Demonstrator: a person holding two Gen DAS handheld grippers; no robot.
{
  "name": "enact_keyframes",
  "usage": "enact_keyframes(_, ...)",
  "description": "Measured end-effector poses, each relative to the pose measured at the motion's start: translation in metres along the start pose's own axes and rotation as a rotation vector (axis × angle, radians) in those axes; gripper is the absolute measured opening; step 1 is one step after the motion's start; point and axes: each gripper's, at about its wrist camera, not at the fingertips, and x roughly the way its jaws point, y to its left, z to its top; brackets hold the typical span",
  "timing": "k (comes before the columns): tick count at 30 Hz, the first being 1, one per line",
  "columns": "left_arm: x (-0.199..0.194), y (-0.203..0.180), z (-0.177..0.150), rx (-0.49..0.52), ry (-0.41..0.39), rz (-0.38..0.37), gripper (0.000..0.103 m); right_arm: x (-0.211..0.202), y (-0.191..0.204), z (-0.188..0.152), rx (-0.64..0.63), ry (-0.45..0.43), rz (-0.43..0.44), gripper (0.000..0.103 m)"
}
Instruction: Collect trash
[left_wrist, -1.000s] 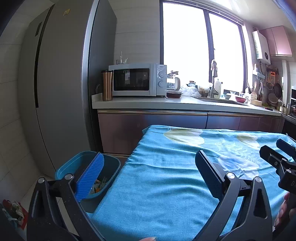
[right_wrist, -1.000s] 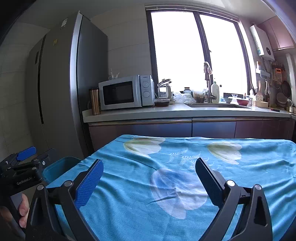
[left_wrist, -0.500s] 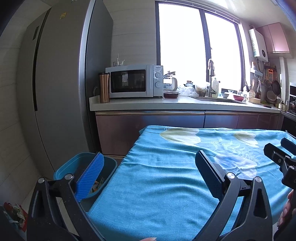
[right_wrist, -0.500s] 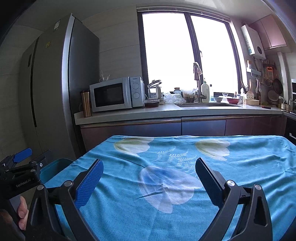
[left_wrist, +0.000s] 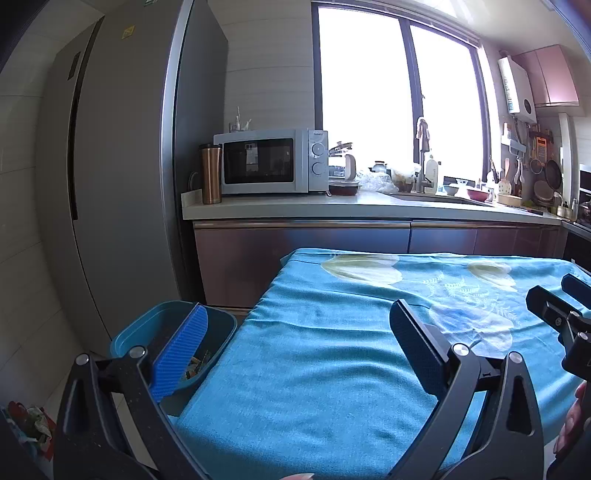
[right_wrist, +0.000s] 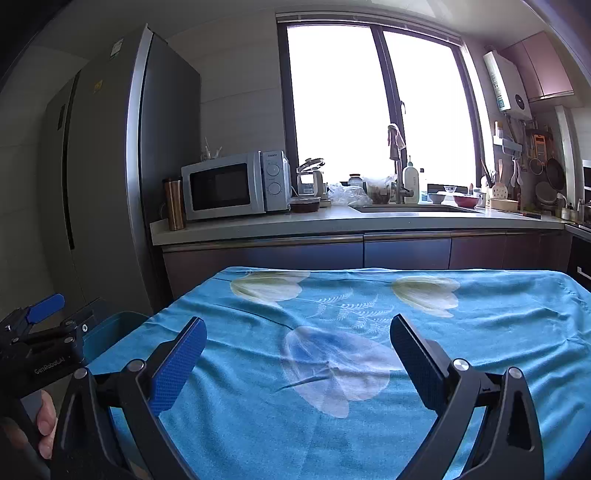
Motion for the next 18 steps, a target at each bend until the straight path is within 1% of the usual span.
enact_keyframes(18, -0.0072, 0.0061, -0.0001, -0.004, -0.011, 0.002, 0.097, -0.0035, 0.0041, -0.0010, 0.001, -0.005, 0.007, 0.096)
